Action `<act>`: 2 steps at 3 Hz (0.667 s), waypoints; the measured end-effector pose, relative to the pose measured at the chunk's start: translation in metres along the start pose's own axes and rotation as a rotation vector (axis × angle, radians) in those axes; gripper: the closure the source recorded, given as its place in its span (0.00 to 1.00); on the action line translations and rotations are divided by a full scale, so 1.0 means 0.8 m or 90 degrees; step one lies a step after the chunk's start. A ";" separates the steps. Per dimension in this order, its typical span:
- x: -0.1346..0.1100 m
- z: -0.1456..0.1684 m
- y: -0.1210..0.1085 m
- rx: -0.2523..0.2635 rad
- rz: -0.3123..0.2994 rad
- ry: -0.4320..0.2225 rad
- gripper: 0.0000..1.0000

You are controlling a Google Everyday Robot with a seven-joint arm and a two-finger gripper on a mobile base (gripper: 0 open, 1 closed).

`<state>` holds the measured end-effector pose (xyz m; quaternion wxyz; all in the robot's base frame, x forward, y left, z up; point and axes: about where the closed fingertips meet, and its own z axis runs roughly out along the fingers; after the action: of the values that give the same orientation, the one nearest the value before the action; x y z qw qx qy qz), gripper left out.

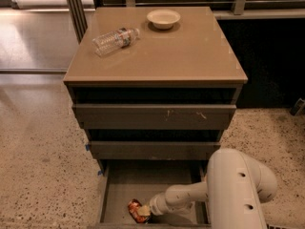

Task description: Pick coke can from bottom drawer and place on counter

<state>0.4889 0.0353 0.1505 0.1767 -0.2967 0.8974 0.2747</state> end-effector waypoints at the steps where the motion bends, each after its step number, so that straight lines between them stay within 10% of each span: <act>1: 0.000 0.000 0.000 -0.001 0.000 0.000 1.00; 2: -0.005 -0.013 -0.007 -0.027 0.002 -0.014 1.00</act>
Offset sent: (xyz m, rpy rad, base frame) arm 0.0387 -0.0662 0.0638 0.3137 0.0364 0.0559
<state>0.4939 0.0272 0.1585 0.1795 -0.2957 0.8900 0.2970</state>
